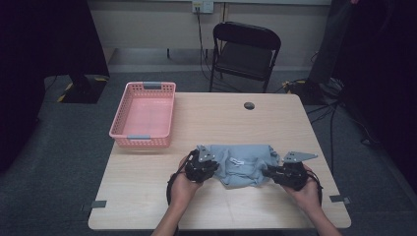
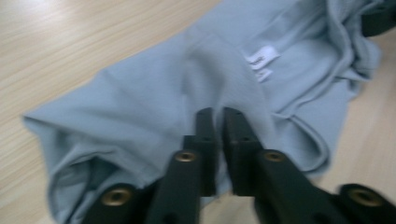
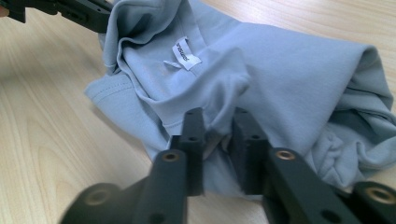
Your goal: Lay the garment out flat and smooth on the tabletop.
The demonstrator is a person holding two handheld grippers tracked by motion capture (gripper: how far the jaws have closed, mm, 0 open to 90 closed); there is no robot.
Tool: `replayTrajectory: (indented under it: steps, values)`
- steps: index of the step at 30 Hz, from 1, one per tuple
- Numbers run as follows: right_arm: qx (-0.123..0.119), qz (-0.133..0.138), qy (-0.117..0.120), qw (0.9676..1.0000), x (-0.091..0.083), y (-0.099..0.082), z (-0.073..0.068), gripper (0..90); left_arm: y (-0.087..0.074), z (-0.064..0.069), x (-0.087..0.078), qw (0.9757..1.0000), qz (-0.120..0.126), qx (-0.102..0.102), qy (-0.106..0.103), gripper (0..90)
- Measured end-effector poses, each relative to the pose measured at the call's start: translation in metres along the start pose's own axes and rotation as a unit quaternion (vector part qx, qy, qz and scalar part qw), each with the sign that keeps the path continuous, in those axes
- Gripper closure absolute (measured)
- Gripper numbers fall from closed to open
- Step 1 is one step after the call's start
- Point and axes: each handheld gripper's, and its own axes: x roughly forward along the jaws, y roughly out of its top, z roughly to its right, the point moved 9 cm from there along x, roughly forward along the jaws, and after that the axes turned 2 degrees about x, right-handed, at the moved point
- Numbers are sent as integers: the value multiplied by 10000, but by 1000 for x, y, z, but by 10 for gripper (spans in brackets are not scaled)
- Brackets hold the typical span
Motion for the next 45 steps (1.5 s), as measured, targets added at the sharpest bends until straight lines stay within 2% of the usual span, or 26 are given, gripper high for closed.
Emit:
replayTrajectory:
  steps: [2,5,11,20,24,34,38,45]
  values:
    - [-13,23,8,10000,-2,1,0,815,2,2,0,10000,-37,89,-3,878]
    - [-19,55,34,10000,-6,4,-1,834,7,6,-2,9999,15,95,-86,885]
    - [32,135,121,9998,-16,15,-1,845,17,6,-5,9997,129,7,-217,891]
    - [108,271,211,9994,-28,33,3,846,38,-3,-23,9988,390,-118,-259,891]
    - [139,300,194,9993,-31,40,7,846,51,-10,-30,9985,499,-97,-184,891]
    - [242,365,165,9989,-34,62,18,845,69,-26,-32,9981,605,-117,-53,891]
    - [270,390,143,9988,-34,74,23,845,77,-35,-31,9980,621,-76,49,891]
    - [269,400,87,9988,-26,102,36,846,89,-52,-28,9978,637,-160,129,891]
